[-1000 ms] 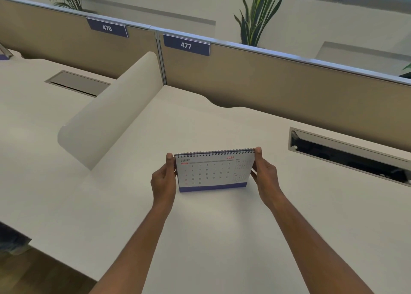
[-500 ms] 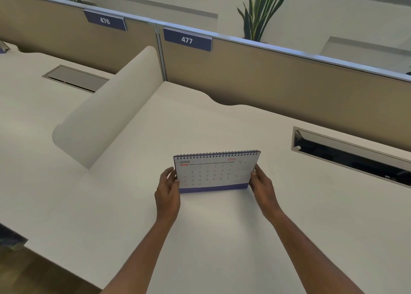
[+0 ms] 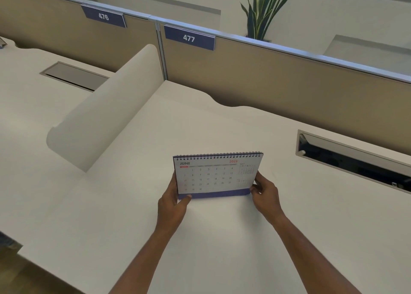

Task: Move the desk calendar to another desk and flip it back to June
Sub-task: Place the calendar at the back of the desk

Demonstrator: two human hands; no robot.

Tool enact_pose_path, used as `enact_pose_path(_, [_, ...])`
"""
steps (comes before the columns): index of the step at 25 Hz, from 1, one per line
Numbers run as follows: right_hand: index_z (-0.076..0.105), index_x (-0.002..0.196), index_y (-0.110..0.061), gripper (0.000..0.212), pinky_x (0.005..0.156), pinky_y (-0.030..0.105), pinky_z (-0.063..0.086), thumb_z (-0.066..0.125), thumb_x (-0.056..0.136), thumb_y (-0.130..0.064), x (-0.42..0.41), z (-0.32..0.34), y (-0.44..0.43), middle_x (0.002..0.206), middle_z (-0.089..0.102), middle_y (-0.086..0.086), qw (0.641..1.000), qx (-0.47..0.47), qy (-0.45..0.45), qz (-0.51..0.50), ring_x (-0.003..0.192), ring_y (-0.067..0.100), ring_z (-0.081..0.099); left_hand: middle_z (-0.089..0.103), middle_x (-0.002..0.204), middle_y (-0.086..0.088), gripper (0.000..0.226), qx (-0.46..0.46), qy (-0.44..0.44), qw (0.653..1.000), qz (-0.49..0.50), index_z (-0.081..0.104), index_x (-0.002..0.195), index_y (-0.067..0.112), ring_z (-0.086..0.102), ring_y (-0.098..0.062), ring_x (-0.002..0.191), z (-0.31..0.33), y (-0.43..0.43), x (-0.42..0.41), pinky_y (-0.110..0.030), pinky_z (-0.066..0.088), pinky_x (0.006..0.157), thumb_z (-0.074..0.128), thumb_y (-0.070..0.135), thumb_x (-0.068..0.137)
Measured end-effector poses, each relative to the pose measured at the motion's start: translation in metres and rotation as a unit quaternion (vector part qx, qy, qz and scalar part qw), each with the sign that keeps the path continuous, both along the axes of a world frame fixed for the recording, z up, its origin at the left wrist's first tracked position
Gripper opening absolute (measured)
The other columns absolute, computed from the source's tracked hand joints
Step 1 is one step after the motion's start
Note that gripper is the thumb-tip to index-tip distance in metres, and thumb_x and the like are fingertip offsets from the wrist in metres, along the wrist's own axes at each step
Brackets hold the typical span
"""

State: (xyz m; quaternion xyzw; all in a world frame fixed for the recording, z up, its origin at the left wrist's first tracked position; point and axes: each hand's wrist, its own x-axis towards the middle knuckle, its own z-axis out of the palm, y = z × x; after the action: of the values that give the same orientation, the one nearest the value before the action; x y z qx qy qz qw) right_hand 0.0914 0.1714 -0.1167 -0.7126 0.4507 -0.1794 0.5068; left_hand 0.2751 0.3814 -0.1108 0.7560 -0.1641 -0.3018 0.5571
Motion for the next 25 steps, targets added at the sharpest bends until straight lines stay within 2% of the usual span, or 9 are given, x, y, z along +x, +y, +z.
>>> enact_pose_path(2, [0.054,0.147,-0.02,0.065,0.103,0.035,0.053,0.05,0.093,0.014,0.005,0.004,-0.007,0.124,0.069,-0.017,1.0,0.0,-0.004,0.009,0.107,-0.001,0.068,0.06,0.15,0.012,0.082,-0.009,0.013,1.0,-0.016,0.041,0.159,0.031,0.058,-0.004,0.134,0.005,-0.002,0.009,-0.033,0.047,0.115,0.063,-0.01,0.091])
enact_pose_path(4, [0.055,0.147,-0.02,0.063,0.103,0.039,0.054,0.052,0.093,0.013,0.016,0.009,-0.017,0.128,0.071,-0.008,1.0,-0.009,-0.007,0.016,0.11,0.012,0.07,0.058,0.152,0.014,0.081,-0.018,0.018,0.999,-0.029,0.041,0.159,0.032,0.056,-0.001,0.136,0.01,-0.006,0.023,-0.03,0.047,0.114,0.062,-0.009,0.093])
enact_pose_path(10, [0.052,0.149,-0.022,0.062,0.098,0.042,0.057,0.054,0.095,0.008,0.069,0.023,-0.047,0.129,0.067,-0.013,0.999,-0.02,-0.019,0.039,0.11,0.014,0.069,0.058,0.15,0.02,0.079,-0.035,0.008,0.999,-0.019,0.04,0.159,0.037,0.055,0.005,0.134,0.021,-0.029,0.076,-0.029,0.044,0.116,0.062,-0.005,0.095])
enact_pose_path(14, [0.05,0.151,-0.021,0.061,0.092,0.024,0.058,0.058,0.096,0.005,0.11,0.025,-0.07,0.138,0.065,-0.002,0.998,-0.008,-0.029,0.054,0.114,0.018,0.067,0.063,0.143,0.024,0.054,-0.043,0.004,0.999,-0.005,0.042,0.155,0.046,0.059,0.003,0.13,0.024,-0.051,0.112,-0.025,0.046,0.113,0.057,0.029,0.107])
enact_pose_path(17, [0.047,0.152,-0.02,0.063,0.097,0.034,0.056,0.063,0.096,0.001,0.145,0.023,-0.088,0.14,0.063,-0.003,0.997,0.0,-0.042,0.067,0.12,0.018,0.064,0.067,0.133,0.032,0.047,-0.044,-0.004,0.999,0.013,0.047,0.15,0.052,0.063,0.009,0.121,0.026,-0.07,0.14,-0.014,0.051,0.102,0.052,0.053,0.104])
enact_pose_path(18, [0.046,0.153,-0.02,0.063,0.098,0.032,0.055,0.064,0.096,0.0,0.156,0.022,-0.094,0.14,0.062,-0.003,0.997,0.0,-0.044,0.069,0.122,0.017,0.063,0.068,0.132,0.031,0.048,-0.046,-0.004,0.999,0.018,0.048,0.149,0.054,0.063,0.008,0.121,0.025,-0.075,0.148,-0.012,0.052,0.099,0.05,0.059,0.102])
enact_pose_path(21, [0.048,0.152,-0.021,0.064,0.097,0.02,0.053,0.064,0.094,0.003,0.192,0.018,-0.116,0.143,0.061,-0.005,0.995,-0.02,-0.053,0.085,0.125,0.011,0.062,0.07,0.134,0.02,0.054,-0.063,0.019,0.996,0.057,0.054,0.142,0.057,0.063,-0.001,0.126,0.021,-0.095,0.176,-0.025,0.052,0.105,0.038,0.076,0.093])
enact_pose_path(23, [0.048,0.152,-0.02,0.064,0.104,0.028,0.051,0.064,0.094,0.004,0.215,0.017,-0.13,0.144,0.061,-0.004,0.993,-0.028,-0.057,0.097,0.127,0.01,0.061,0.07,0.131,0.019,0.056,-0.074,0.038,0.993,0.086,0.06,0.131,0.062,0.062,-0.002,0.126,0.018,-0.107,0.195,-0.036,0.046,0.113,0.03,0.083,0.089])
enact_pose_path(25, [0.047,0.152,-0.019,0.065,0.109,0.035,0.049,0.063,0.094,0.005,0.235,0.013,-0.14,0.145,0.06,-0.003,0.992,-0.03,-0.062,0.103,0.129,0.011,0.06,0.068,0.123,0.029,0.045,-0.073,0.038,0.992,0.098,0.059,0.111,0.079,0.06,0.008,0.118,0.013,-0.118,0.21,-0.032,0.044,0.109,0.026,0.089,0.082])
